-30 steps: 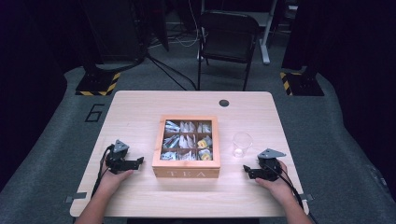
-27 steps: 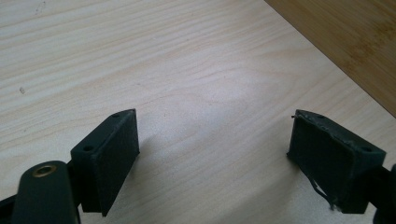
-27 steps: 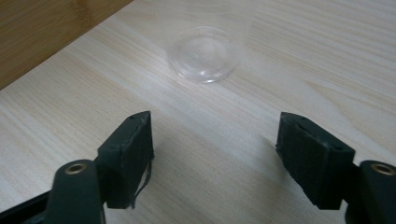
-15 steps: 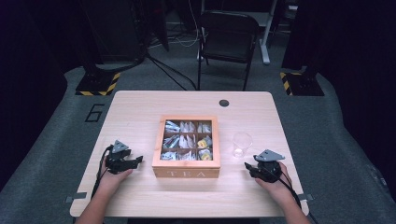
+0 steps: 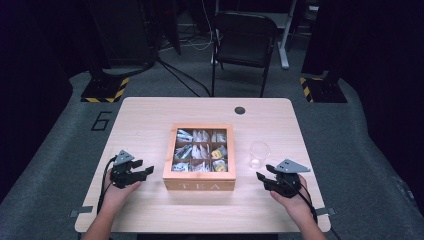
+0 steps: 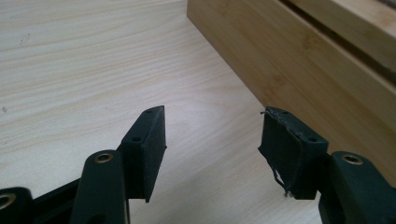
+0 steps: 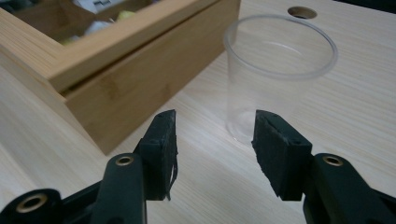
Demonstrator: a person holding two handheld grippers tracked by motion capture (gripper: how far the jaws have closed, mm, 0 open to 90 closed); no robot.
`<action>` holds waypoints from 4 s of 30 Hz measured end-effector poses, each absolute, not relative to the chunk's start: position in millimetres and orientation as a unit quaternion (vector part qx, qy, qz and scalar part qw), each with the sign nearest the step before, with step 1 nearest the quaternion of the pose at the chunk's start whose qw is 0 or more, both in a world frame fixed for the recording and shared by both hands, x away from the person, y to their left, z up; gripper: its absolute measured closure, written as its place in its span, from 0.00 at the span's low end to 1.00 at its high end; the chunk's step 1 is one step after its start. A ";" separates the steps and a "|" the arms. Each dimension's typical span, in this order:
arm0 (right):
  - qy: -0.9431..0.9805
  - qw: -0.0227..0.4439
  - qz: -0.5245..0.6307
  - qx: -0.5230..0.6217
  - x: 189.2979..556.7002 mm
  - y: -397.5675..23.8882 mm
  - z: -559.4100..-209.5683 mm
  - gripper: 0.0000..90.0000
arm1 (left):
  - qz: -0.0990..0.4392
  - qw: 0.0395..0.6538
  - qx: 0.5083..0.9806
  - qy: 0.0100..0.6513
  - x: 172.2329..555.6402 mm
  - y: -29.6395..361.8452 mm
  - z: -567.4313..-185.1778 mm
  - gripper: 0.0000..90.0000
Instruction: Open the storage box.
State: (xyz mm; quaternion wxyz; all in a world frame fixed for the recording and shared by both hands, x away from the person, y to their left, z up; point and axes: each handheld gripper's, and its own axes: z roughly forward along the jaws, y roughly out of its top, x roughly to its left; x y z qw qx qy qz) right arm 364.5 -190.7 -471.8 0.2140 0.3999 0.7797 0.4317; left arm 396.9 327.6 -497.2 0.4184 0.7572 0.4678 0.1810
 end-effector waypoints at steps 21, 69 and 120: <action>0.782 0.196 0.474 0.355 362.7 -153.4 -440.2 0.56 | 0.186 0.438 0.770 0.424 376.0 309.8 -467.4 0.50; 0.840 0.145 0.438 0.287 361.4 -117.8 -474.4 0.63 | 0.157 0.472 0.782 0.375 347.0 298.2 -470.1 0.53; 0.806 0.126 0.485 0.315 366.7 -123.7 -452.9 0.66 | 0.173 0.470 0.790 0.354 355.3 266.5 -456.8 0.54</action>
